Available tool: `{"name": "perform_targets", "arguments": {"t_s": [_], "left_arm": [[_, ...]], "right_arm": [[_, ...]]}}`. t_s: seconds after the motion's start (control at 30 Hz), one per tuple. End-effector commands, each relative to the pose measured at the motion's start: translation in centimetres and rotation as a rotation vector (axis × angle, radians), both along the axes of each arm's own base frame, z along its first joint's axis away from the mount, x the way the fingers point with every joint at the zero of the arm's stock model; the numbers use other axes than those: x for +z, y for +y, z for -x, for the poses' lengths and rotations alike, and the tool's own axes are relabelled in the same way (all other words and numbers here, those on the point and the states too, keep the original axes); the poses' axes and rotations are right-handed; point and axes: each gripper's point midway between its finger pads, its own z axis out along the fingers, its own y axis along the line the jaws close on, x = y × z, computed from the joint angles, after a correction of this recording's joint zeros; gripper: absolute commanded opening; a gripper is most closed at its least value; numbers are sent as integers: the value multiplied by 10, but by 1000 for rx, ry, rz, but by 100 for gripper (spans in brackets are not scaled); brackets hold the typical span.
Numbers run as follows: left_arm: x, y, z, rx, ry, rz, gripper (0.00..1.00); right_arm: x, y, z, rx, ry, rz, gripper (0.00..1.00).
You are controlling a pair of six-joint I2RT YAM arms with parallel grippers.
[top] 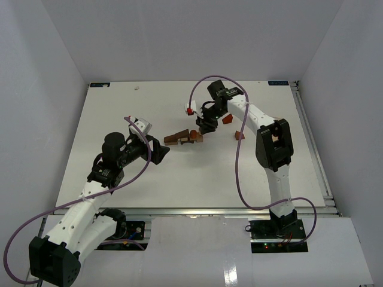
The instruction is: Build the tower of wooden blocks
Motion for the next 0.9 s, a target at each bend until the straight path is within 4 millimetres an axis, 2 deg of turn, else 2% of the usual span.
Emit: {"name": "perform_targets", "arguments": {"t_s": [0.0, 0.87], "left_arm": [[17, 0, 2, -7, -42, 11, 98], [18, 1, 2, -5, -49, 9, 98]], "right_arm": [[5, 12, -3, 9, -2, -40, 11], [-1, 18, -2, 6, 6, -33, 15]]}}
